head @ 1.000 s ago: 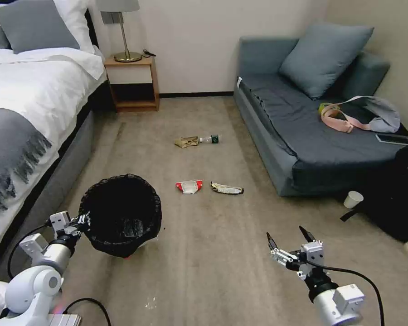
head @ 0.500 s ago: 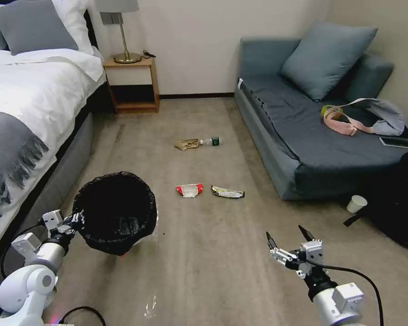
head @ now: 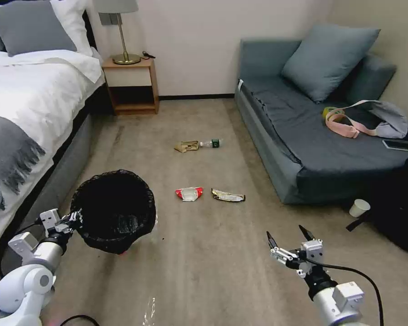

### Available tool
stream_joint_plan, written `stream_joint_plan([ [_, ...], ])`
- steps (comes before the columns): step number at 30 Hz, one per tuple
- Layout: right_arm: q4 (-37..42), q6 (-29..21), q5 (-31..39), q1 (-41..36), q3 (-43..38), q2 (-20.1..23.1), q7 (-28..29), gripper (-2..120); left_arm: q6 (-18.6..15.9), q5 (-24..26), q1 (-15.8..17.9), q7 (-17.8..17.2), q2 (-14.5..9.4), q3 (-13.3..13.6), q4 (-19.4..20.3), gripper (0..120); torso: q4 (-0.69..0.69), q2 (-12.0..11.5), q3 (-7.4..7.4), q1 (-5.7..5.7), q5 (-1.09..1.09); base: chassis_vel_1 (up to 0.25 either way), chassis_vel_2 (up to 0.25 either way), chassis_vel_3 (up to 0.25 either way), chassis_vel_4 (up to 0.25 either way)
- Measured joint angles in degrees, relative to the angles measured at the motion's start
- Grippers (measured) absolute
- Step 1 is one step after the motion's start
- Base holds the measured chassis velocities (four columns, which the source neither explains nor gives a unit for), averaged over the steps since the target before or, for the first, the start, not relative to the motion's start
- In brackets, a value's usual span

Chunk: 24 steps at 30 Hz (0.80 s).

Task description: Pick up the trash bin, then pick up the garbage on the floor and place it into the trash bin.

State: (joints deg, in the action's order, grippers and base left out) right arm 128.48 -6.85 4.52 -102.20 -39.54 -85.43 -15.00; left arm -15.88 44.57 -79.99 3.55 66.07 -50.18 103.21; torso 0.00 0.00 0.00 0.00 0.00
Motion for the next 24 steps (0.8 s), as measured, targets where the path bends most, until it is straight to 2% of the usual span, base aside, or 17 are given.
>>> stream_joint_plan([
  [24,-0.4,-0.7,0.7,0.6,-0.1,0.3,0.1,100,0.2,0.5,-0.2,0.4,-0.1,-0.8,-0.2,4,0.00,0.0,0.00,0.00,0.00,-0.072,0.071,0.073,-0.071],
])
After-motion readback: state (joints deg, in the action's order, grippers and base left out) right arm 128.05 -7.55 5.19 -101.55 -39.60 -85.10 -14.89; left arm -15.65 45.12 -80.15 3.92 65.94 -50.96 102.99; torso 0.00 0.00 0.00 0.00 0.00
